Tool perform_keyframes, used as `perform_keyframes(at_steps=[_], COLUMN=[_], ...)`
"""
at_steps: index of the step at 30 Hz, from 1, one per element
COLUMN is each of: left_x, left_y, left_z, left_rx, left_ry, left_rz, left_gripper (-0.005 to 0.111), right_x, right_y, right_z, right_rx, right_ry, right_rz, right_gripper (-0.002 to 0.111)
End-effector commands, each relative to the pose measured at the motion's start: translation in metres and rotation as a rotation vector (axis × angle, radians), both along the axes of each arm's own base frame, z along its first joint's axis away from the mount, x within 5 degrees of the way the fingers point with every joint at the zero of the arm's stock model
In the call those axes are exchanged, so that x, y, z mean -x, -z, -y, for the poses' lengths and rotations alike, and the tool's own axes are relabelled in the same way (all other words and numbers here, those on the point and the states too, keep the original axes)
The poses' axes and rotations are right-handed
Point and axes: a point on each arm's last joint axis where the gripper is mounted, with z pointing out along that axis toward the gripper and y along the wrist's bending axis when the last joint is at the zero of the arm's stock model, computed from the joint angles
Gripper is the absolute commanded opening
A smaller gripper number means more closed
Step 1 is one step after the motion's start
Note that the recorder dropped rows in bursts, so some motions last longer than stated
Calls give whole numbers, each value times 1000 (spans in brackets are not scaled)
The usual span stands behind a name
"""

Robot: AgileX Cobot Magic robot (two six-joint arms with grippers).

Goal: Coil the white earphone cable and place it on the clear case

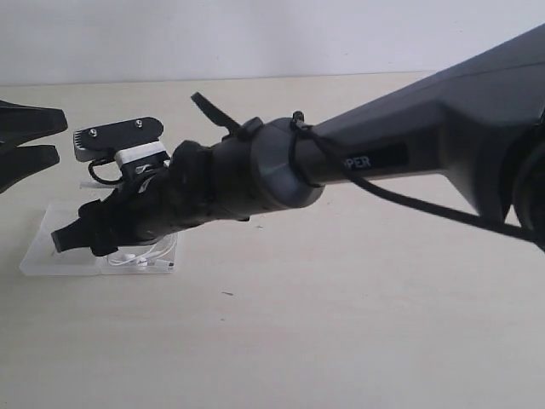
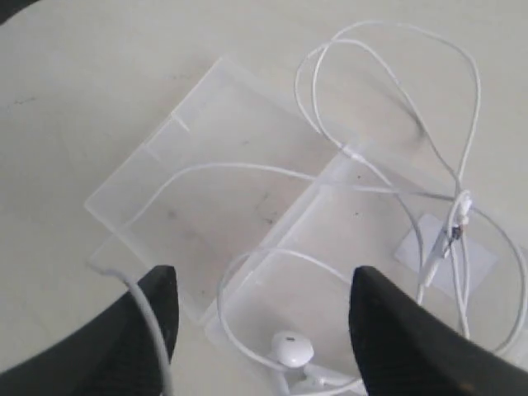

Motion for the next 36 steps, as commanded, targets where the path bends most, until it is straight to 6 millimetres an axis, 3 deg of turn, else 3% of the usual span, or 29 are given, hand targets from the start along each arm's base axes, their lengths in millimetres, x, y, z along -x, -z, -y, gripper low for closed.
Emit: perform_keyframes(at_steps=[1,7,15,24,27,30,32,36], left_x=[1,1,1,1,2,2,4,4], left_y=[-2,-2,-2,-1,-1,0,1,1], left_z=[0,0,0,0,1,1,2,2], left_rx=[-5,-5,-5,-10,-12,-13,-8,-12], left_ry=[-1,-1,0,8,12,15,12,10], left_rz=[25,25,24,22,21,18,13,21], left_gripper=[79,79,79,79,79,79,79,79], right_x=[-11,-14,-13,-43,-47,-55,-58,-57], right_y=[-15,-32,-36,-56,-51,-27,-25,-53], right_z=[5,4,11,15,17,18,19,17], right_rx=[41,103,225,217,231,262,255,260], right_ry=[-91,-212,-305,-213,-216,-204,-191,-232], right_rz=[-119,-151,-189,-108,-101,-110,-103,-117], right_gripper=[59,59,59,59,59,59,59,59])
